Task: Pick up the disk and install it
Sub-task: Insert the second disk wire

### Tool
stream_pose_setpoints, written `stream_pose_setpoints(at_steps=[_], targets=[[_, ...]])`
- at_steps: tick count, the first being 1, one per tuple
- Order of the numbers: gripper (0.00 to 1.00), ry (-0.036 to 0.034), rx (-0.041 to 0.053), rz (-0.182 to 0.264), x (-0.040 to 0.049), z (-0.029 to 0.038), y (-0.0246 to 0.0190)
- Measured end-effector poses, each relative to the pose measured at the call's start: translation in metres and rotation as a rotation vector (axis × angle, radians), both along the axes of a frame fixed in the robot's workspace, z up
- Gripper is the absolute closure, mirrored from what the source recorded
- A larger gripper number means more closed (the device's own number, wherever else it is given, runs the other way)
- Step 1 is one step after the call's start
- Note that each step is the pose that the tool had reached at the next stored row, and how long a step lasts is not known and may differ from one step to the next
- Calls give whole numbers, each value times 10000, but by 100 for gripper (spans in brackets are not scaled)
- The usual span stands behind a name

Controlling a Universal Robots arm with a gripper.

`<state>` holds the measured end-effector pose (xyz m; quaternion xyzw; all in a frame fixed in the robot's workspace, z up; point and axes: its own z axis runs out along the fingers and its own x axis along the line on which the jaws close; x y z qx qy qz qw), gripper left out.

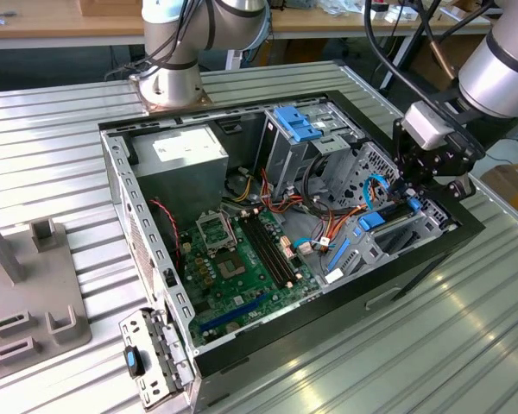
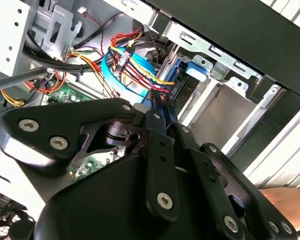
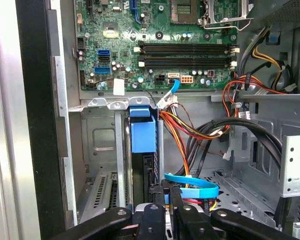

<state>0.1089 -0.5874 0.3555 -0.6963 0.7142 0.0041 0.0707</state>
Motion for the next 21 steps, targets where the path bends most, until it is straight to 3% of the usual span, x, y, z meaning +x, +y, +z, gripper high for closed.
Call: stream_pose_setpoints(at_steps=[3, 5, 6, 8, 14, 15, 21], targets=[[84, -1, -1, 75, -15, 1, 0], [84, -13, -72, 111, -49, 0, 0], [84, -14, -335, 121, -60, 0, 0], [84, -16, -442, 122, -64, 0, 0], [84, -20, -463, 121, -65, 0, 0], [84, -113, -464, 118, -71, -1, 0], [84, -121, -471, 167, -73, -28, 0]])
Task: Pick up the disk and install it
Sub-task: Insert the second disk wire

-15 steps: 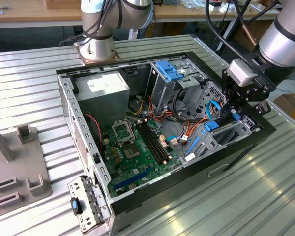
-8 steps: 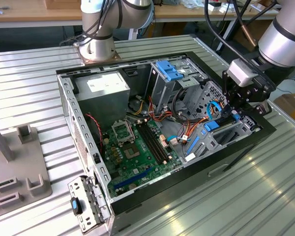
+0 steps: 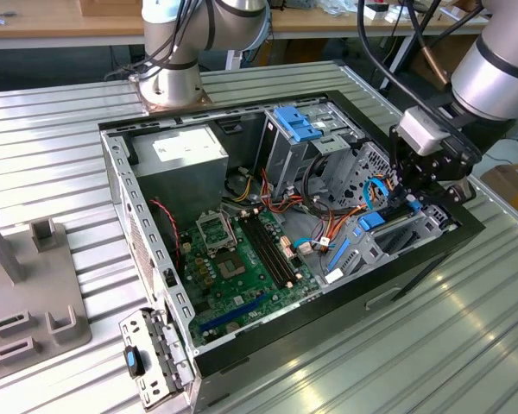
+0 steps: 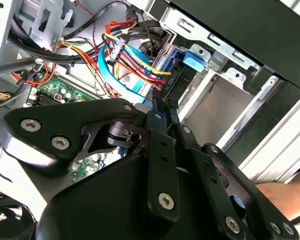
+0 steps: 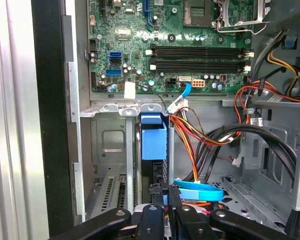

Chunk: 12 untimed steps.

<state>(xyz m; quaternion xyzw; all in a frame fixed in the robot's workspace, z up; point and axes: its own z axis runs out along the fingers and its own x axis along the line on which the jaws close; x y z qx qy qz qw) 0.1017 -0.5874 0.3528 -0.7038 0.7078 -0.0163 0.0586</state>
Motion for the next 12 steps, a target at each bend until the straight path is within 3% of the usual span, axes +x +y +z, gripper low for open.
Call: stream_pose_setpoints(at_steps=[12], targets=[[84, -57, -5, 106, -4, -19, 0]])
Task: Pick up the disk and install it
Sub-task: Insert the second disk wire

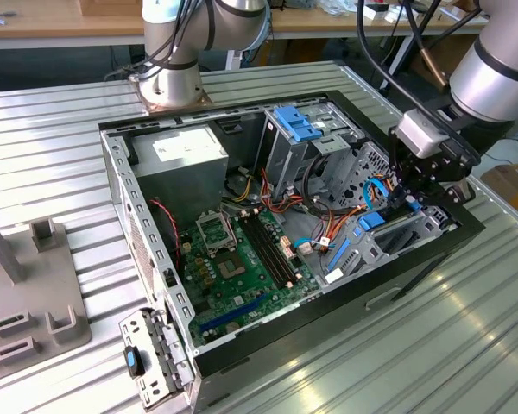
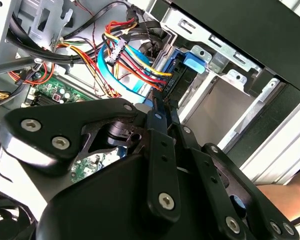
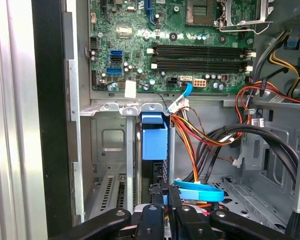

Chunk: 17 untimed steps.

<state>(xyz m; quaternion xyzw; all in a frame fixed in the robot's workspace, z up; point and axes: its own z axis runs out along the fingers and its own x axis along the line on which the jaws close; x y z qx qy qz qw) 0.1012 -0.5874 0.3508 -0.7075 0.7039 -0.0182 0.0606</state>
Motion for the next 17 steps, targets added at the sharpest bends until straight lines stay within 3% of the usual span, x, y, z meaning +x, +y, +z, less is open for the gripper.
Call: stream_pose_setpoints(at_steps=[3, 4, 5, 17], targets=[[84, 1, -11, 0, 0, -3, 0], [84, 0, -67, -2, 0, -1, 0], [84, -1, -215, -22, 0, -2, 0], [84, -1, -241, -22, 0, -5, 13]])
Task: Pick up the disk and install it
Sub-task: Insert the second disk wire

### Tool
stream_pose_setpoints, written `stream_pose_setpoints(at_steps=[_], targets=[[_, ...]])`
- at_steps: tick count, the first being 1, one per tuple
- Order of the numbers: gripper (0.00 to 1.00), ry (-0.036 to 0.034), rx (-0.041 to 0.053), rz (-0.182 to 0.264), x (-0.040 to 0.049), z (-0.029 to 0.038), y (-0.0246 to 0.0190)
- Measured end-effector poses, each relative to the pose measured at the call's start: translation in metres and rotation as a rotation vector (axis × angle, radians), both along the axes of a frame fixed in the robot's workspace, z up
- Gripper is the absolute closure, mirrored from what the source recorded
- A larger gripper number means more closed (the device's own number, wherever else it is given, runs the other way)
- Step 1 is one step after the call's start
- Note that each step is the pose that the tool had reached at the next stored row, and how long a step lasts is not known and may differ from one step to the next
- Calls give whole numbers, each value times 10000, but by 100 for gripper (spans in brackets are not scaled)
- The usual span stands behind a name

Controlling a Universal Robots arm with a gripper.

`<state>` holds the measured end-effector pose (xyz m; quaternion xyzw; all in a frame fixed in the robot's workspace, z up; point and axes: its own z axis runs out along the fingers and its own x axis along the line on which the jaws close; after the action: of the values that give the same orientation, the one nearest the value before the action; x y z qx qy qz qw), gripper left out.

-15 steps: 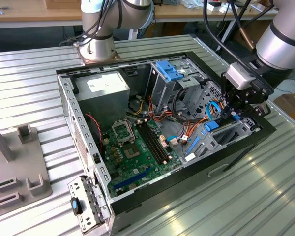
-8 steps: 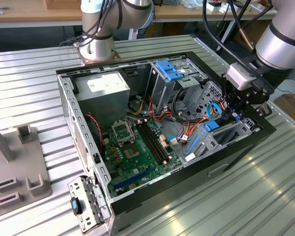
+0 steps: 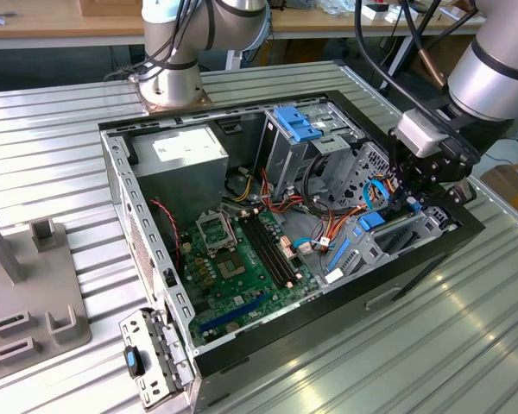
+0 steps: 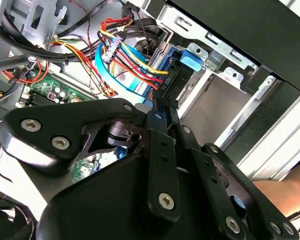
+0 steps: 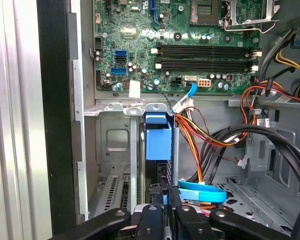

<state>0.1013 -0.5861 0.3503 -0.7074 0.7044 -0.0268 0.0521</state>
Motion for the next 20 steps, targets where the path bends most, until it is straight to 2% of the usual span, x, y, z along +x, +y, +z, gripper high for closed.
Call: stream_pose_setpoints(at_steps=[11, 16, 20], targets=[[84, 0, 8, 1, 8, -22, 8], [84, -3, 22, 0, 7, -60, 8], [84, -1, 3, 0, 7, -59, 9]])
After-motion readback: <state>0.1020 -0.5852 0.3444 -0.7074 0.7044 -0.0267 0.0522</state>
